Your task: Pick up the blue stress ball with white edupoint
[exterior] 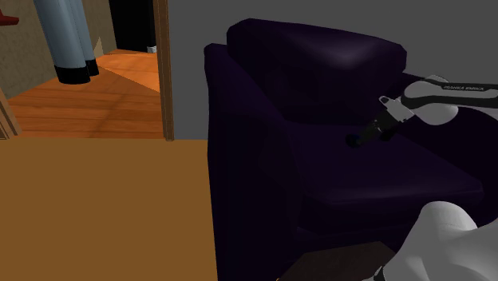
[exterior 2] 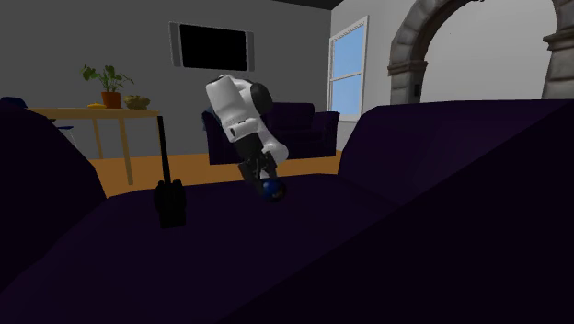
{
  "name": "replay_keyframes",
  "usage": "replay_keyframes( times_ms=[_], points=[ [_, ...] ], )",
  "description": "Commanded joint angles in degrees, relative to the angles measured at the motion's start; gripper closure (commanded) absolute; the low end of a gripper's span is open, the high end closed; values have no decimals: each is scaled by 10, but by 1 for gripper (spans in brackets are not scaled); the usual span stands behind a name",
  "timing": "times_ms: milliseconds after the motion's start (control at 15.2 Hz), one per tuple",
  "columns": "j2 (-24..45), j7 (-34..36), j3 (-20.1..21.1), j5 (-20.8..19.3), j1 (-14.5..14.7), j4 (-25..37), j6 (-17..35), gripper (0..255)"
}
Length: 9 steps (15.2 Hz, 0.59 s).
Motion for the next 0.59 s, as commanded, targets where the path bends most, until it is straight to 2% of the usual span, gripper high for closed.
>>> replay_keyframes(
  times_ms=[0, 198, 264, 330, 528],
  points=[
    [6, -4, -9, 1, 5, -2, -61, 255],
    [-2, -1, -1, -4, -5, -15, -59, 255],
    [17, -3, -15, 8, 20, 3, -55, 255],
    [-5, 8, 14, -2, -10, -15, -63, 255],
    [-10, 16, 27, -1, -13, 2, -85, 255]
  ],
)
